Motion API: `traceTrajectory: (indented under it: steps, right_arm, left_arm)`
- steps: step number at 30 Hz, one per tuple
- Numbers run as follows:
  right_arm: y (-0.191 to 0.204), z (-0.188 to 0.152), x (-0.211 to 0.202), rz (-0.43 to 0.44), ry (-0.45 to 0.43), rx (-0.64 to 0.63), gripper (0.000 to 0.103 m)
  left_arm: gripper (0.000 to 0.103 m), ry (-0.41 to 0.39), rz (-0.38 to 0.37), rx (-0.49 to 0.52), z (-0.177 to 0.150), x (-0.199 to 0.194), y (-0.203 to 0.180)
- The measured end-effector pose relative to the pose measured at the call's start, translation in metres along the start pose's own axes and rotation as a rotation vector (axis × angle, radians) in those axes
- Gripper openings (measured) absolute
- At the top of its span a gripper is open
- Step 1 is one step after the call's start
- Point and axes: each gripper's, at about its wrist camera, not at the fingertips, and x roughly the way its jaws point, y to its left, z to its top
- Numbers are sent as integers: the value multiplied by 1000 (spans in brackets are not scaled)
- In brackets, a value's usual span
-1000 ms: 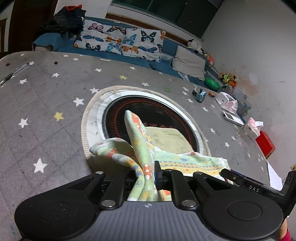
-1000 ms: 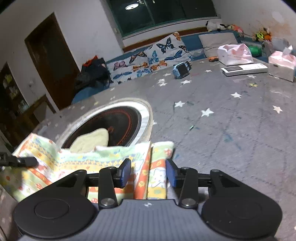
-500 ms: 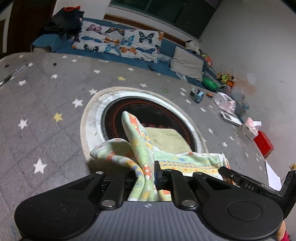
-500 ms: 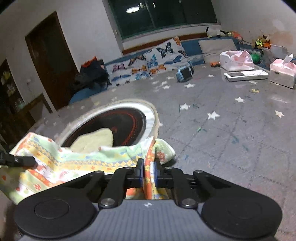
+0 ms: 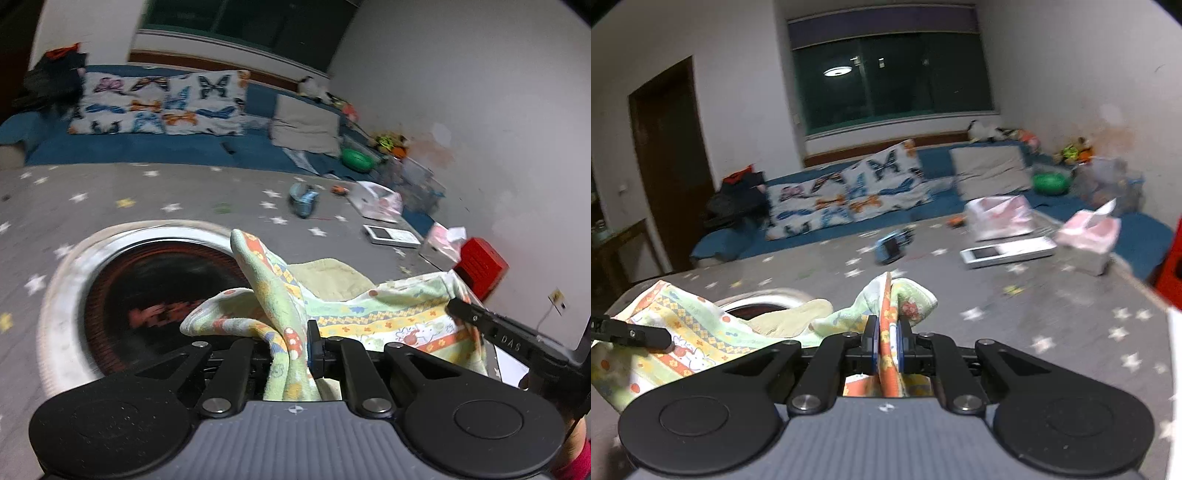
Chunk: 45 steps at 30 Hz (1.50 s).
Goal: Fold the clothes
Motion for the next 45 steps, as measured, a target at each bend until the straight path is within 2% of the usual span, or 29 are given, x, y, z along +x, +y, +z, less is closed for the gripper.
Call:
traceTrajectory:
  steps: [6,12,17,22,26,31,34,37,45]
  right_arm:
    - [-35,3,5,-81,9,18,8]
    - [-61,-23,30,-153,115,42,8]
    - [-75,-37,36,-169,164,63,10]
    - [-70,-33,35,-198,153,28,14]
    - [-68,-26,31,-199,123,16,14]
    - [-70,-25,41,-159,141,26,19]
    - [-73,-29,50,-149,163,39,20]
    - [-80,-33,57,-148,180,61,20]
    - [-76,-33,52,-177,176,26,29]
  left_arm:
    - [9,48,-4,55,3,46,-28]
    - [9,124,26,69,-16,76,-30]
    - [10,153,47,61,-22,81,-21]
    - [10,175,65,62,-25,86,-20]
    - [14,187,77,57,-25,88,-19]
    - [21,193,91,57,-24,89,-17]
    - [28,192,106,61,-24,89,-16]
    - [40,189,133,64,-23,88,-13]
    - [45,180,179,82,-25,85,-10]
